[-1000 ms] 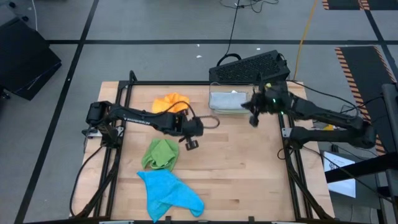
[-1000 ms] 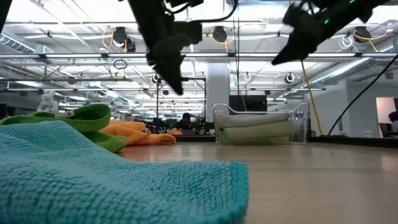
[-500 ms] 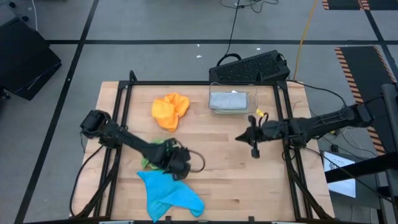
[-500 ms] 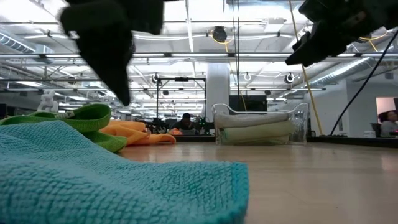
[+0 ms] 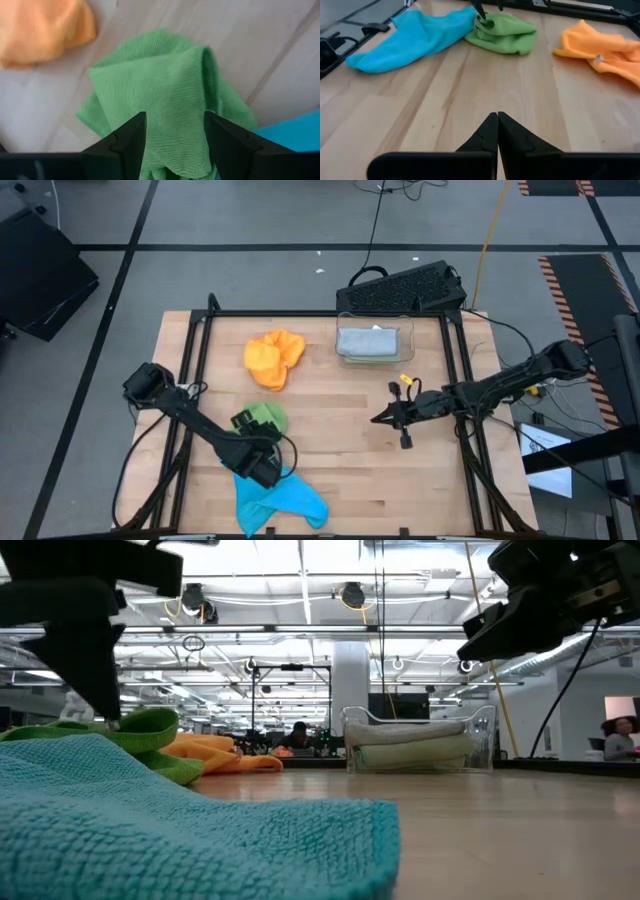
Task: Fold microfiber towels
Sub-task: Fold the green microfiber towel
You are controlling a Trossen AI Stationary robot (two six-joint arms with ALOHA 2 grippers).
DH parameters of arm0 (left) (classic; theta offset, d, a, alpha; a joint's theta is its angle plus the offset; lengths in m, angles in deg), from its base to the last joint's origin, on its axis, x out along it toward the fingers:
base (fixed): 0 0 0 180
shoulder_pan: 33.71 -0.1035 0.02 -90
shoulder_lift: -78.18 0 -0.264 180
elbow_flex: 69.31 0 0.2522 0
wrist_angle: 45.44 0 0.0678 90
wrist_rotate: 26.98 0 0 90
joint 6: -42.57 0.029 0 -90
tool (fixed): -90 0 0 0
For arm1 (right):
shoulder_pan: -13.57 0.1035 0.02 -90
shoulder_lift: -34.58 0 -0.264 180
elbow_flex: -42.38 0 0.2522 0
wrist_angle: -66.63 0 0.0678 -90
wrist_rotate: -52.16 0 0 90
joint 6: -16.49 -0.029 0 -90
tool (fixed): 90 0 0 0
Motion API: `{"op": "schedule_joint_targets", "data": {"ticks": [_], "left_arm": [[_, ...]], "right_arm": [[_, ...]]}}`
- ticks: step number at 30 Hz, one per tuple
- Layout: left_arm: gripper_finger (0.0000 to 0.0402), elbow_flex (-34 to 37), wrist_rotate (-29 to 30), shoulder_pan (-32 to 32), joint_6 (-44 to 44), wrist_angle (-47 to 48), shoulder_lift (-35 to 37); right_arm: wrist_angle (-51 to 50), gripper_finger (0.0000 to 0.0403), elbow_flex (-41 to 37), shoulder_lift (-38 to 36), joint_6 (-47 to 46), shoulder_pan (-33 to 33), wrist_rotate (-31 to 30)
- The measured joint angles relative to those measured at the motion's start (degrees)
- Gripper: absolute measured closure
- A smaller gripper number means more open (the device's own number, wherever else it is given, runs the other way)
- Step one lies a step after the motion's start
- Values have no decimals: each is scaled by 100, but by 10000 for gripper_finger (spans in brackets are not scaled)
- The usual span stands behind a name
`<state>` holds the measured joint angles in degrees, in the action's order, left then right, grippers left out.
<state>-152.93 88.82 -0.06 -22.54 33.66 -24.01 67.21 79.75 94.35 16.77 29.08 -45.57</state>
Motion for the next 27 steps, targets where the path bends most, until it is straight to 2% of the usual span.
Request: {"op": "schedule_joint_targets", "data": {"ticks": [4,8,12,15,17,22,25,27], "left_arm": [[202,301,-48,27,-212,-689,0],[220,472,174,87,-362,-818,0],[287,562,717,77,-315,-835,0],[363,563,1179,8,140,-859,0],[389,563,1548,-122,436,-856,0],[384,412,2441,-436,1136,-901,150],[395,229,2654,-570,1785,-1092,323],[393,55,2699,-651,2359,-1599,474]], "right_arm": [[326,403,1,286,-3,-1,0],[731,403,1,608,-23,-1,0],[1073,403,1,932,-190,-1,0],[1098,403,1,1123,-443,-1,-17],[1011,403,1,1210,-779,27,-141],[894,403,3,1349,-1677,316,-751],[610,403,3,1308,-1973,627,-946],[245,403,3,1201,-2158,864,-1170]]}}
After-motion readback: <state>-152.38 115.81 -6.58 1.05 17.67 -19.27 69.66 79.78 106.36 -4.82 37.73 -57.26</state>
